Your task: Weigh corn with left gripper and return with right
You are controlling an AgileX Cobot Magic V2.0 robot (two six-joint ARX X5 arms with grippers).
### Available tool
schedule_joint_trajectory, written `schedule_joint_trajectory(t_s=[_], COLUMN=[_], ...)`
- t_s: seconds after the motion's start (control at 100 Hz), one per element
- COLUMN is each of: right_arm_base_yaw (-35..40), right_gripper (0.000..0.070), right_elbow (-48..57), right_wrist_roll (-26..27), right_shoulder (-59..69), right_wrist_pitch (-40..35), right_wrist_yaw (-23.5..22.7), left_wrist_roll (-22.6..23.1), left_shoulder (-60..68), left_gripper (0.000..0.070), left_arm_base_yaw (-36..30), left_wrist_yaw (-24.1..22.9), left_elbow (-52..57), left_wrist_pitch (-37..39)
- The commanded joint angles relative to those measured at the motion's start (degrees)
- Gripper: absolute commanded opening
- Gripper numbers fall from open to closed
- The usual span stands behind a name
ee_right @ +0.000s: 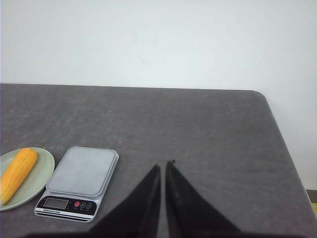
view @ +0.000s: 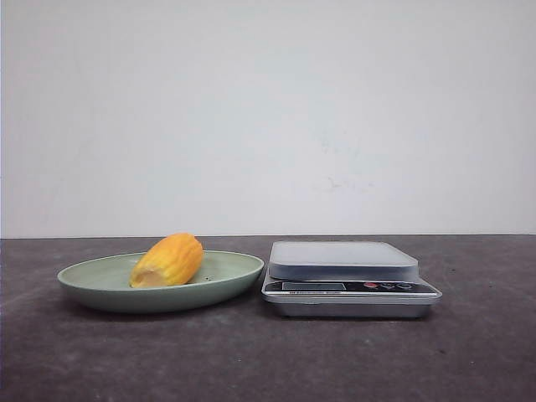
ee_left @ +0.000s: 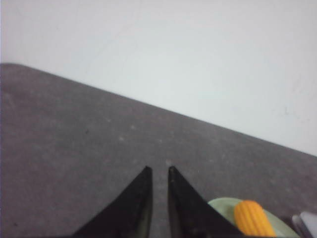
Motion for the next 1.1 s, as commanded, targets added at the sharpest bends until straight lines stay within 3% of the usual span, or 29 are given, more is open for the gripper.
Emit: schedule_joint_trajectory(t_s=[0.0,0.47,0.64,0.83,1.09], right_arm_base_yaw=[0.28,0.28,0.28,0.28,0.28], right_gripper=[0.0009,0.0009,0.0009,0.0009,0.0009], right_elbow=[1.14,1.14,1.14,1.14,1.14], right_wrist_roll=[0.46,0.46,0.46,0.46,0.46], right_shoulder=[0.09,0.09,0.09,0.09,0.09], right_wrist_pitch=[-2.21,-2.19,-2.19,-2.19,-2.19], right_wrist_yaw=[0.00,0.00,0.00,0.00,0.00], left_wrist_roll=[0.70,2.19,6.71,7.13,11.45], left_shoulder=[-0.72,-0.70,-0.70,-0.70,-0.70], left_gripper=[0.0012,0.0012,0.0012,0.0012,0.0012], left_arm_base_yaw=[-0.57,-1.49,-1.38,-1.38,-1.38], left_wrist_yaw=[0.09,0.07,0.07,0.04,0.04], left_elbow=[-1.64,-9.86,-9.86,-9.86,-9.86], left_wrist_pitch=[1.49,0.50,-0.57,-0.57,-0.57])
